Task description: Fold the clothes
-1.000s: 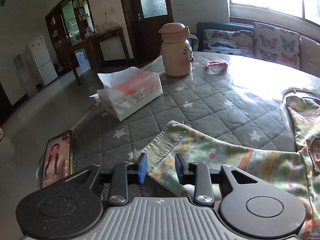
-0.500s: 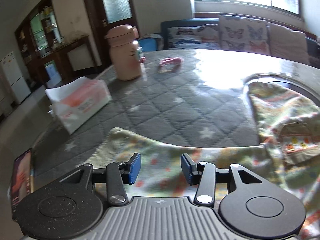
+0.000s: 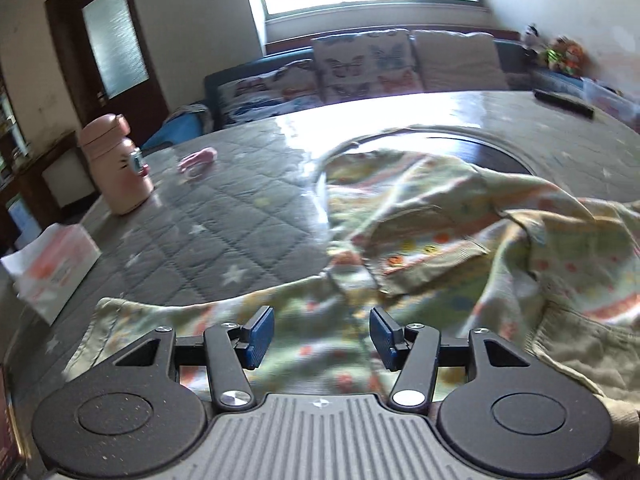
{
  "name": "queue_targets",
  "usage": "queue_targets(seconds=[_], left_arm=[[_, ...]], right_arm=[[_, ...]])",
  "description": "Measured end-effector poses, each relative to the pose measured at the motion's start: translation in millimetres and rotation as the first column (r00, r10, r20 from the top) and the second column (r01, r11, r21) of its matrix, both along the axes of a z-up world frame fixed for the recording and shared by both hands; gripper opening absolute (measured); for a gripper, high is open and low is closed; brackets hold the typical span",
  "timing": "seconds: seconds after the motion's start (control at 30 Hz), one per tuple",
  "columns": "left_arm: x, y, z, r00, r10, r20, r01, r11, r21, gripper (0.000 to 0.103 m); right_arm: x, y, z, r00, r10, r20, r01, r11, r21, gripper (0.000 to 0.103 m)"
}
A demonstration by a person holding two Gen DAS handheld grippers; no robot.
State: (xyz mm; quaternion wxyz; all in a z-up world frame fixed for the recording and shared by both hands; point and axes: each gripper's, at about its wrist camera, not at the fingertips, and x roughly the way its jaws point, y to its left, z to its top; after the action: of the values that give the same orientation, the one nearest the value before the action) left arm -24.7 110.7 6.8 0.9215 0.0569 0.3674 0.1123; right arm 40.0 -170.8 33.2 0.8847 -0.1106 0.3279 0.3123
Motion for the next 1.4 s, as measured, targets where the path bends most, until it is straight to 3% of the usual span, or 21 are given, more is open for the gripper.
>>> queue_targets(seconds=[0.23, 0.47, 0.8, 1.03, 1.23, 1.4], left_arm=[[11, -2, -2, 1.000, -0.003, -0.003, 0.003, 1.000, -0.013, 0.056], [32, -7, -5, 1.000, -0.028, 0.007, 0.029, 0.999, -0.022, 0.061], [40, -11, -14, 0.998, -0.065, 0.003, 0.065, 0.998, -0.022, 0.061], [40, -10, -14, 0.997, -0.072, 0.006, 0.073, 0.997, -0.033, 0.061], [41, -8, -14, 0.997, -0.077, 0.003, 0.077, 0.996, -0.041, 0.061], [41, -7, -14, 0.997, -0.080, 0.003, 0.080, 0.996, -0.046, 0.061]], right_arm=[[-12, 26, -15, 0.993, 0.104, -0.058, -0.107, 0.993, -0.053, 0.058], [19, 34, 8, 0.992, 0.118, -0.038, -0.118, 0.993, -0.008, 0.056], [112, 77, 13, 0.989, 0.070, -0.133, -0.062, 0.996, 0.059, 0.022], [150, 108, -9, 0.974, 0.092, -0.207, -0.085, 0.995, 0.043, 0.019], [151, 123, -19, 0.966, 0.123, -0.225, -0.120, 0.992, 0.028, 0.019], [152, 128, -24, 0.964, 0.132, -0.232, -0.131, 0.991, 0.022, 0.006]])
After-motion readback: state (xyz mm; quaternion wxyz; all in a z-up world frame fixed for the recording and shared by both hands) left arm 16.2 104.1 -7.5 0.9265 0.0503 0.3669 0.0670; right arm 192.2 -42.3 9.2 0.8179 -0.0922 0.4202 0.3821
